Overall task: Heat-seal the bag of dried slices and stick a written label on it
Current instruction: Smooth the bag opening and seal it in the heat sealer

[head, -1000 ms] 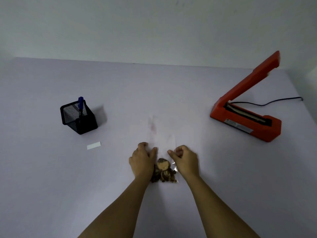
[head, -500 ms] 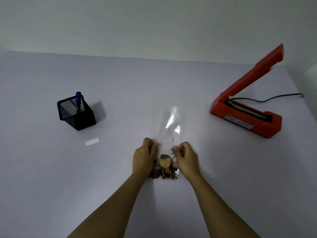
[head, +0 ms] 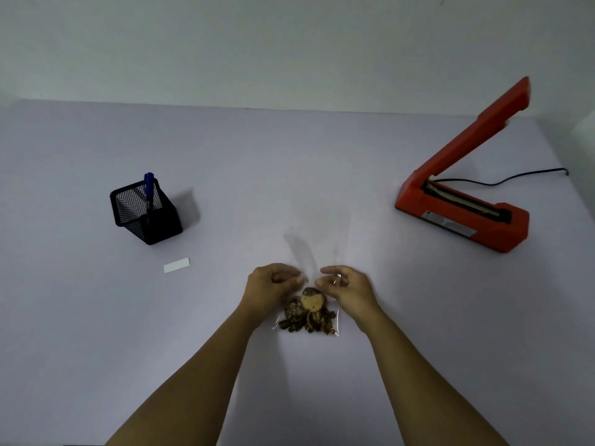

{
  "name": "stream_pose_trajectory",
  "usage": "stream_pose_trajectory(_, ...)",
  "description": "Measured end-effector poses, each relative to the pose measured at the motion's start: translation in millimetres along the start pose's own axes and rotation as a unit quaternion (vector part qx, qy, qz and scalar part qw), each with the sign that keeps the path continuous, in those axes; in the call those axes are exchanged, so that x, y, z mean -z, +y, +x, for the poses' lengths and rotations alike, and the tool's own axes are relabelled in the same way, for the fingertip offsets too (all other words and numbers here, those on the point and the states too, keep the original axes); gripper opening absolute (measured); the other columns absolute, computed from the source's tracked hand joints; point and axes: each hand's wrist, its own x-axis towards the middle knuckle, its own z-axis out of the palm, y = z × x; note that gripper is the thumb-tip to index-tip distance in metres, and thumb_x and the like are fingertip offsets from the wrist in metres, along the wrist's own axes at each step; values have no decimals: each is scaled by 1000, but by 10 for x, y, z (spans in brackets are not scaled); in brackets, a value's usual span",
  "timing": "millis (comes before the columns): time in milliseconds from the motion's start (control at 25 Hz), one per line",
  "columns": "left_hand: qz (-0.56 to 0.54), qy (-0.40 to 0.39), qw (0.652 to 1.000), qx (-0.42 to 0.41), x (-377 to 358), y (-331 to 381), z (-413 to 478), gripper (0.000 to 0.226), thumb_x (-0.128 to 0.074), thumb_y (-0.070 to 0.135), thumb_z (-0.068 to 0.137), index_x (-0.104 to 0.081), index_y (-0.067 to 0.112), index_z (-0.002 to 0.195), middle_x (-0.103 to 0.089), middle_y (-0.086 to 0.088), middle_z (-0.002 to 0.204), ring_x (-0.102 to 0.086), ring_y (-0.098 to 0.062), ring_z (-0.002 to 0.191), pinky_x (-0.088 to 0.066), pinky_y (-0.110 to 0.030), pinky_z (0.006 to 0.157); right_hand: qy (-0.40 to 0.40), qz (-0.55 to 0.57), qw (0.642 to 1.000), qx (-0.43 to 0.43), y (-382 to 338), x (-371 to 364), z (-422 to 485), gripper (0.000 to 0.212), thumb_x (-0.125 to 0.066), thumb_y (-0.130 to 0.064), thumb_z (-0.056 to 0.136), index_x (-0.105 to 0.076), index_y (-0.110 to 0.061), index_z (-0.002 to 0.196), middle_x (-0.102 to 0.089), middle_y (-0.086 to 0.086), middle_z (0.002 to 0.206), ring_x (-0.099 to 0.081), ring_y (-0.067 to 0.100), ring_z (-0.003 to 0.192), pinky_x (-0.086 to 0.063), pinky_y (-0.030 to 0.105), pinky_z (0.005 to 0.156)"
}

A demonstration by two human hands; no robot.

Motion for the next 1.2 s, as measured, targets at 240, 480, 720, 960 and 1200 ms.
stream_pose_trajectory(240,-2,-71,997,8,81,26,18,2,-66,4,82,-66,7,82,-69,-12,77,-62,-19,63,-53,-25,57,-23,28,999,-6,10,8,38,11,-73,-7,76,-66,-14,81,-68,2,84,-65,14,82,-50,14,60)
stream_pose_trajectory(480,49,-99,994,5,204,-51,-1,25,-72,11,78,-66,13,103,-74,-9,87,-71,-18,85,-56,-28,80,-28,10,1000,7,63,21,63,11,-73,-9,77,-64,-15,82,-68,6,85,-66,19,80,-54,24,65)
stream_pose_trajectory(720,93,-75,993,-10,239,-63,-36,14,-72,4,76,-70,13,87,-74,-10,84,-70,-23,84,-56,-32,80,-47,16,999,16,68,30,27,14,-72,-10,77,-64,-15,87,-66,2,86,-63,14,80,-49,16,59)
stream_pose_trajectory(960,83,-90,992,12,218,-69,-61,24,-79,16,71,-69,13,93,-73,-12,83,-70,-21,81,-56,-32,78,-73,5,997,16,32,-10,0,25,-76,-7,73,-62,-19,89,-71,5,92,-67,20,88,-55,29,71)
stream_pose_trajectory(1200,97,-80,992,9,195,-68,-94,11,-75,15,73,-75,13,84,-73,-6,85,-68,-17,83,-52,-23,72,-68,-6,997,24,24,-53,-46,23,-74,-7,76,-62,-19,91,-70,-1,84,-66,14,82,-54,25,70)
